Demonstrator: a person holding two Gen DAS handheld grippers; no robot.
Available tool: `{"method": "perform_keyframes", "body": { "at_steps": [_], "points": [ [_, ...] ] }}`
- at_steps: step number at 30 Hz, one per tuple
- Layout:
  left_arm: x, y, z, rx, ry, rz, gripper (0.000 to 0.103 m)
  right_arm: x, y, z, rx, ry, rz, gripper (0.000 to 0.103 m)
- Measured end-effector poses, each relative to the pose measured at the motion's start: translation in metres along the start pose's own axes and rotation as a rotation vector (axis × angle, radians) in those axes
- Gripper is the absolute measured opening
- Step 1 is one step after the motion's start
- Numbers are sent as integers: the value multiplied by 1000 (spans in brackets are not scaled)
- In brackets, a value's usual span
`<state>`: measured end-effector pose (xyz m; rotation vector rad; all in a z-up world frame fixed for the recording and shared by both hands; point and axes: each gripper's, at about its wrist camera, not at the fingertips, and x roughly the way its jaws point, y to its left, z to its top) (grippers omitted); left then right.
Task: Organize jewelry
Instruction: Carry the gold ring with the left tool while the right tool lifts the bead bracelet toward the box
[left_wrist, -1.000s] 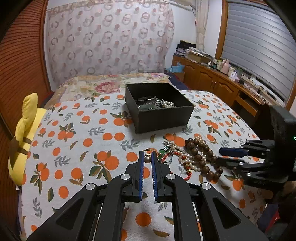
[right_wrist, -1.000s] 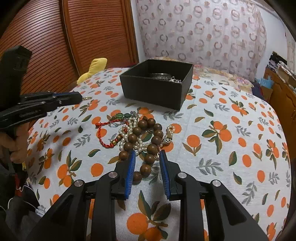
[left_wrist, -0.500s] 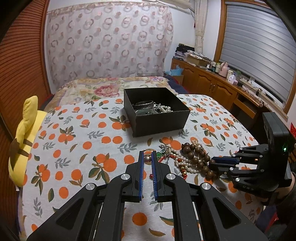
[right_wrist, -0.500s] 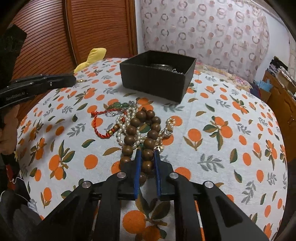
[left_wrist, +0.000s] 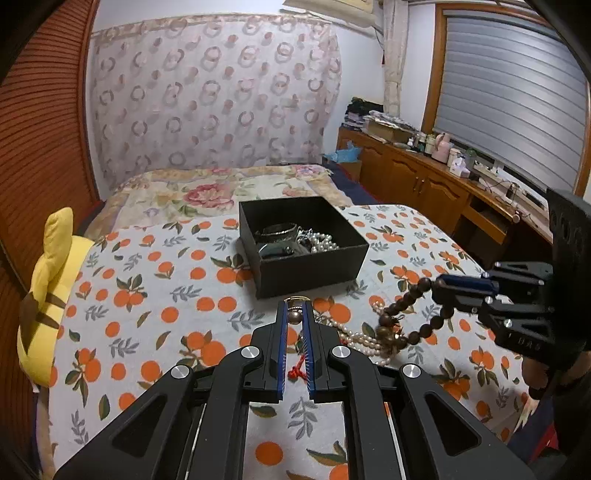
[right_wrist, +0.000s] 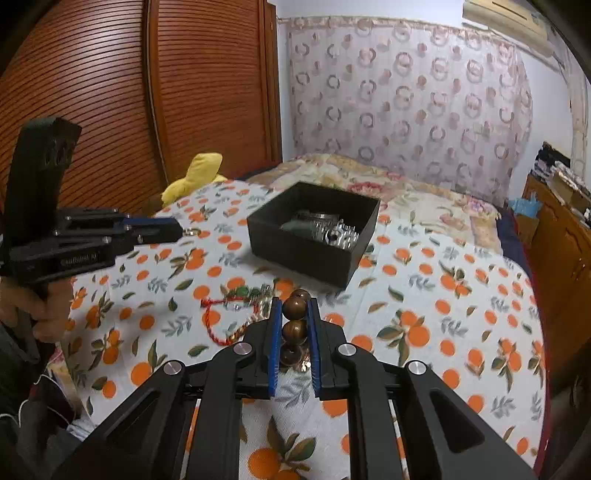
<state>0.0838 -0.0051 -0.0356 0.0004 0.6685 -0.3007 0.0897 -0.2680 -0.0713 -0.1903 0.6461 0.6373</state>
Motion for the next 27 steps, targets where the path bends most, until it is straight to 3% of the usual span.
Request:
{"method": "perform_keyframes", "body": {
  "at_steps": [13, 27],
  "points": [
    [8, 2, 18, -6, -17, -5, 7, -15, -14, 40, -29, -84, 4, 15],
    [37, 15, 53, -19, -13, 9, 7, 6, -40, 101, -55, -168, 40, 15]
  ]
}}
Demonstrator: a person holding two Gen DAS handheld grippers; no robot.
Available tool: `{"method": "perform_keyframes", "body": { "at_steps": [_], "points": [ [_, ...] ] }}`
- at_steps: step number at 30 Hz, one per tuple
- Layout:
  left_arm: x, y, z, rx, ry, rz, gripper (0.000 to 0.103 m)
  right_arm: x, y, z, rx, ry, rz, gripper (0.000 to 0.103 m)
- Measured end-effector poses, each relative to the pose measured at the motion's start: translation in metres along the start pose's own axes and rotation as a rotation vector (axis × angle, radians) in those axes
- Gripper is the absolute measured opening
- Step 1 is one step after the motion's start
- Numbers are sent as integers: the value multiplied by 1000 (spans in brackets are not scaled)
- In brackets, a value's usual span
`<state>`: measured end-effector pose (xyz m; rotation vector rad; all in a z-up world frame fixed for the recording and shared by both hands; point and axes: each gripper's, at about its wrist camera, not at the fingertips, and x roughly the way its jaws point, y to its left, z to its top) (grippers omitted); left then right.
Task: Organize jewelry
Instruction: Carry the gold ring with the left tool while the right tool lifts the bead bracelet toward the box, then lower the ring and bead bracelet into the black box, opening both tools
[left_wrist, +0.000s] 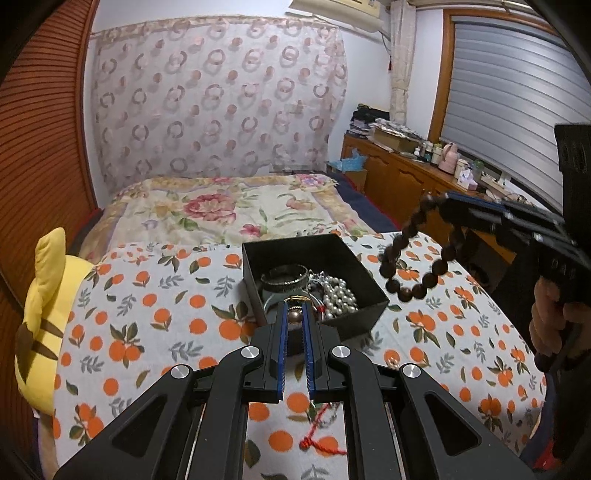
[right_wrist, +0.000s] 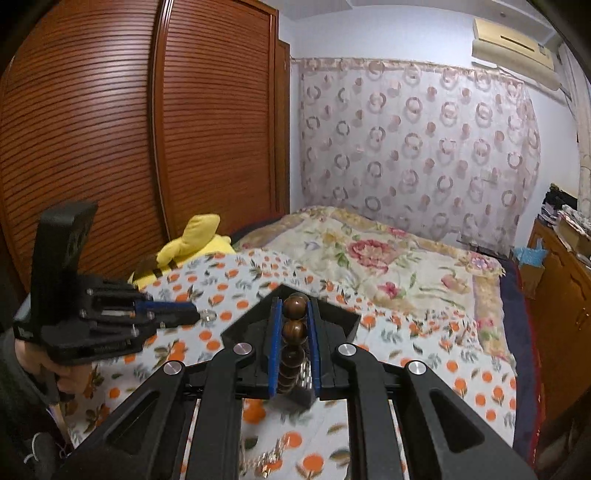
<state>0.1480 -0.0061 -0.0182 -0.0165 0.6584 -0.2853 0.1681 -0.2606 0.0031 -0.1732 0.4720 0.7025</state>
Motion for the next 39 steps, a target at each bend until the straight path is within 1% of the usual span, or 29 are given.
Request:
{"method": "perform_keyframes", "body": {
  "at_steps": [6, 11, 18, 22, 32, 37, 38, 39],
  "points": [
    [15, 6, 7, -9, 17, 9, 7, 29, -10, 6, 2, 11, 32, 15],
    [24, 7, 10, -11, 29, 8, 7, 54, -19, -1, 23, 39, 42, 15],
    [36, 6, 16, -1, 41, -4, 7, 87, -30, -16, 71, 101, 65, 15],
    [46, 3, 18, 5, 53, -15, 7, 91, -32, -20, 86, 108, 76, 16],
    [66, 1, 21, 9, 77, -28, 7, 89, -40, -21, 106, 101, 60, 16],
    [72, 1, 21, 9, 87, -30, 7, 89, -41, -21, 106, 100, 66, 16],
    [72, 1, 21, 8, 89, -30, 7, 89, -41, -21, 106, 100, 69, 17],
    [73, 1, 21, 7, 89, -30, 7, 89, -42, -21, 108, 100, 71, 21]
  ]
}}
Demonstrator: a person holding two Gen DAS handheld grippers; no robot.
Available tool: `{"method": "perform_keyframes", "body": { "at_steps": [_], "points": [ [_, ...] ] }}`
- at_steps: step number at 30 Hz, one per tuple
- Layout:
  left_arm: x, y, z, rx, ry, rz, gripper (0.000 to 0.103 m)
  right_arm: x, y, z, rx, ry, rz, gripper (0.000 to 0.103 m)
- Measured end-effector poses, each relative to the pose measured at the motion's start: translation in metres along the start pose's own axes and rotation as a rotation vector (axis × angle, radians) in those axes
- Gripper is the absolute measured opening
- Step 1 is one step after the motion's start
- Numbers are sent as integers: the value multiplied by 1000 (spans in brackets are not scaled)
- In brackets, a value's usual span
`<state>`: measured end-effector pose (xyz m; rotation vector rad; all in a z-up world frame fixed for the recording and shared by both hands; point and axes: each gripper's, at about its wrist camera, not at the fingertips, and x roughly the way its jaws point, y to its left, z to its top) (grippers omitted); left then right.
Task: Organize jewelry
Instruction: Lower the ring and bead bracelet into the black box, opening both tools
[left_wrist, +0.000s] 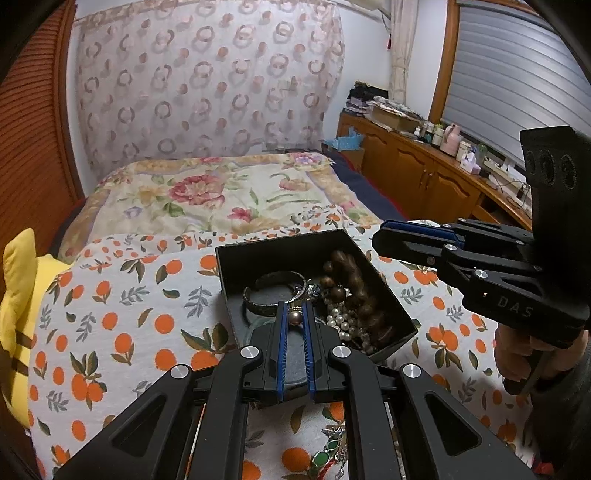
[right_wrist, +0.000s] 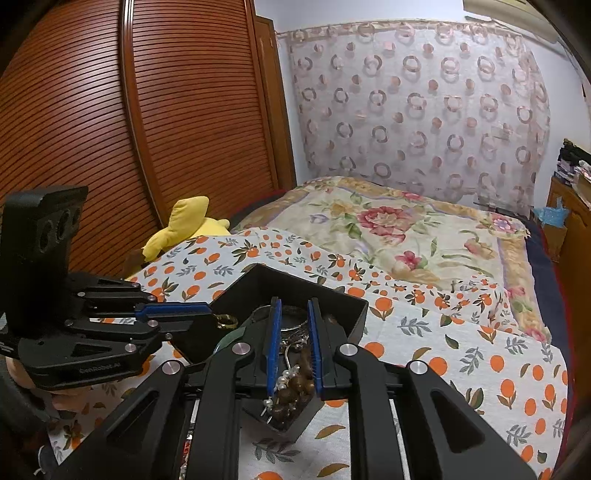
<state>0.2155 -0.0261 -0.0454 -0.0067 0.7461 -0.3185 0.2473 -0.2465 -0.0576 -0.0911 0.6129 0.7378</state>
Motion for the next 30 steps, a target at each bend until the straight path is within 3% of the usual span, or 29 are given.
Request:
{"method": "perform_keyframes", "body": {
  "at_steps": [1, 17, 30],
  "points": [
    [1, 0, 0, -2, 0, 1, 7, 0, 0, 0, 2, 0, 0, 25],
    [-22, -1, -12, -5, -28, 11, 7, -23, 13, 3, -17, -17, -43, 25],
    [-57, -6, -42, -10, -43, 28, 11, -50, 31, -36, 5, 19, -86, 25]
  ]
}}
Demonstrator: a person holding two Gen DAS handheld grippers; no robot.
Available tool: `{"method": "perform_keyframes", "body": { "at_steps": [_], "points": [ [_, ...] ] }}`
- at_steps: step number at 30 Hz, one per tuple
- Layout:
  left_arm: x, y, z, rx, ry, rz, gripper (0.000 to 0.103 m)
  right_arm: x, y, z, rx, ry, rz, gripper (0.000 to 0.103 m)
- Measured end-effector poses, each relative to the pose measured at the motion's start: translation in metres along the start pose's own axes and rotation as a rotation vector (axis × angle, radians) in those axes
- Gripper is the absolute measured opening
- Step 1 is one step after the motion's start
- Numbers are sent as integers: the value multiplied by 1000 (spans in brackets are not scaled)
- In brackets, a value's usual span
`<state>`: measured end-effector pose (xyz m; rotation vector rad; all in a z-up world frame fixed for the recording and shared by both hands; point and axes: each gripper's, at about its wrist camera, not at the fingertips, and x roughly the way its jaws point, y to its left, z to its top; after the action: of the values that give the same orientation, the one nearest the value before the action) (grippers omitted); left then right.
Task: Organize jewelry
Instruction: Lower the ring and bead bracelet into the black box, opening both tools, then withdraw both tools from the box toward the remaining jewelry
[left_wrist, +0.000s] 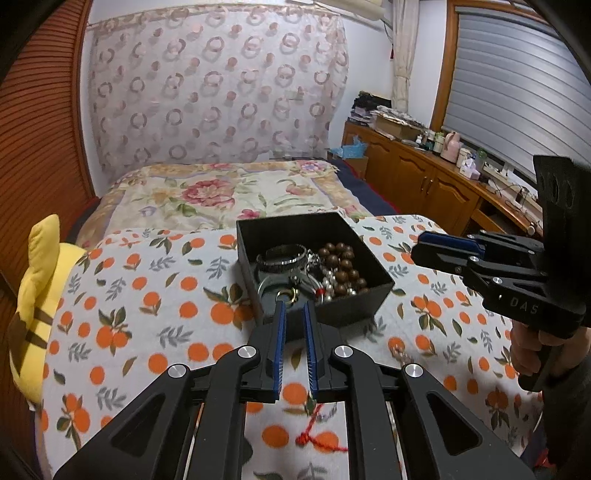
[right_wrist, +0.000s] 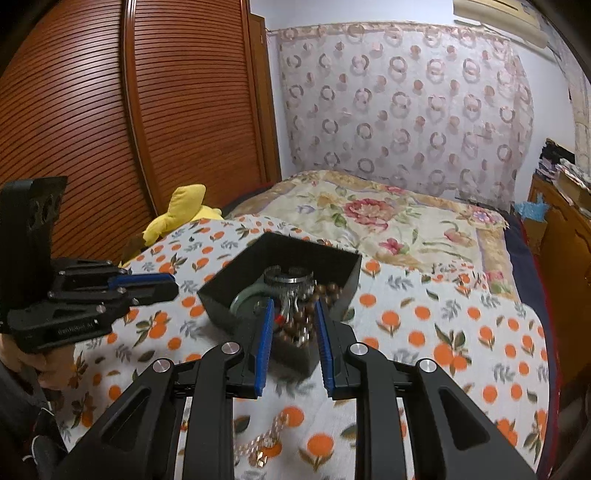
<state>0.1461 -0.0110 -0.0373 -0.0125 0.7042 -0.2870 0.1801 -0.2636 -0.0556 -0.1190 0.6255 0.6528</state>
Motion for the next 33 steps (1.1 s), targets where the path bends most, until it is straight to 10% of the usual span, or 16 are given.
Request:
{"method": "perform_keyframes", "body": {
  "at_steps": [13, 33],
  "points": [
    [-10, 4, -49, -9, 48, 27, 45, -14, 9, -55, 37, 67, -35, 25],
    [19, -13, -79, 11, 185, 34, 35, -41, 27, -87, 58, 85, -27, 25]
  ]
}}
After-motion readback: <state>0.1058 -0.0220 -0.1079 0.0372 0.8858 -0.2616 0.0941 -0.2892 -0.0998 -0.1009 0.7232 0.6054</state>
